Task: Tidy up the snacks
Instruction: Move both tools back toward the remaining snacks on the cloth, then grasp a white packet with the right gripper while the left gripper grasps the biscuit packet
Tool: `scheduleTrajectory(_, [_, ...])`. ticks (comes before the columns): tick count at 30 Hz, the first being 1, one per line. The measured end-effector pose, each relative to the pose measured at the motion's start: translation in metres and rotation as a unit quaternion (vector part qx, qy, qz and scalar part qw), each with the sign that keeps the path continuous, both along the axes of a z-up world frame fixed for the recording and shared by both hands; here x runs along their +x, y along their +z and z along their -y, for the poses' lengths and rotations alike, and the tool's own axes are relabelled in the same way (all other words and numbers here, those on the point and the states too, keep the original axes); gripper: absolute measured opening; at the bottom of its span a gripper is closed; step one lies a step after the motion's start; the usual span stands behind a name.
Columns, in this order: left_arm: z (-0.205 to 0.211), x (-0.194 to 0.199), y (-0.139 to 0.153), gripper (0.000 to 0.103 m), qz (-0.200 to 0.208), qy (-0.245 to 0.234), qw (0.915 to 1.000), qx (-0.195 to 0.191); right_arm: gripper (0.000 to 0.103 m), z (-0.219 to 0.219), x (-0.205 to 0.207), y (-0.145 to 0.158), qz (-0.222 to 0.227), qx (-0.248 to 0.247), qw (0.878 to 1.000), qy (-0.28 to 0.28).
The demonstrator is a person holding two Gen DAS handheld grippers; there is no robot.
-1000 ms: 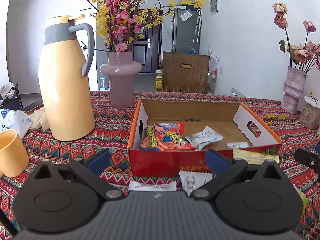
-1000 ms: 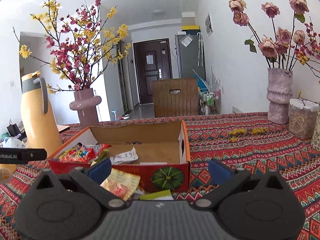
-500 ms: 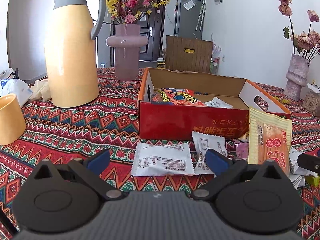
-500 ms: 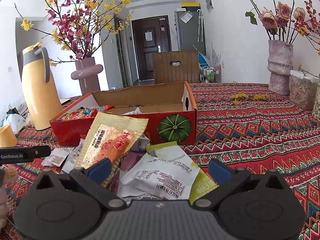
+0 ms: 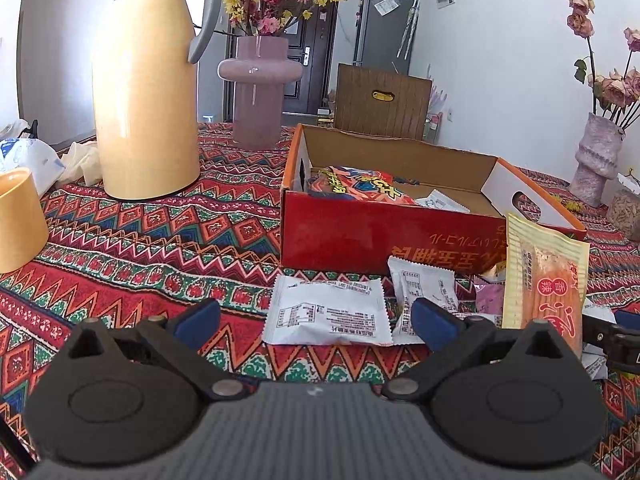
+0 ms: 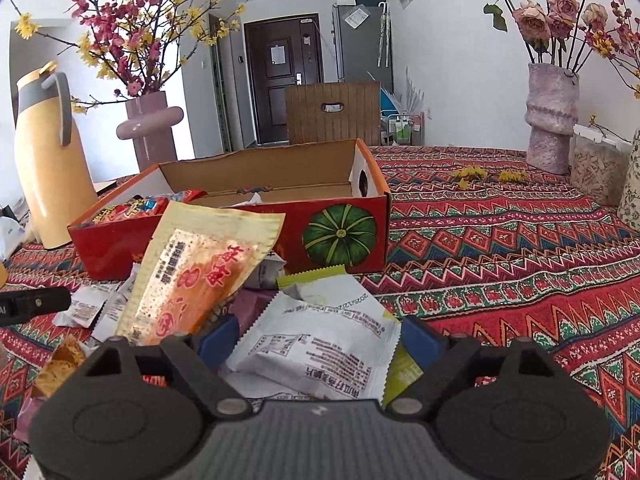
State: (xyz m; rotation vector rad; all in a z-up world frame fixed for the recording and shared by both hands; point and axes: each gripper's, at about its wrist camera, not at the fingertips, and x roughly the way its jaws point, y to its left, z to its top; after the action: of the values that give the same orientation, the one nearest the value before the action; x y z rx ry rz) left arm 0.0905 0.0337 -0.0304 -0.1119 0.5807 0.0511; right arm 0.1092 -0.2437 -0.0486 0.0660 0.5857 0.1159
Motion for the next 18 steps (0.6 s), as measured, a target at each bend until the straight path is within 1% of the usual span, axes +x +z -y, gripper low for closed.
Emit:
scheduleTrajectory(3, [0.000,0.000,0.000,0.103,-0.001,0.001,1.0000,0.000,0.080,-0.001,0.000,-0.002,-0.002,-0.004,1.000,0.006])
scheduleTrajectory(8, [0.000,0.001,-0.002,0.103,-0.003,0.002,1.0000,0.000,0.074,-0.006,-0.002,-0.003,0.003,-0.016,1.000,0.015])
scheduleTrajectory(10, [0.000,0.002,-0.002,0.103,-0.004,0.003,1.0000,-0.001,0.066,-0.008,-0.004,-0.003,0.006,-0.023,1.000,0.020])
scheduleTrajectory(14, [-0.001,0.001,-0.002,0.103,-0.003,0.003,1.0000,-0.002,0.062,-0.010,-0.006,-0.003,0.010,-0.029,0.999,0.022])
scheduleTrajectory(18, [-0.001,0.001,-0.002,0.103,-0.004,0.002,1.0000,-0.003,0.051,-0.014,-0.009,-0.004,0.016,-0.036,0.999,0.033])
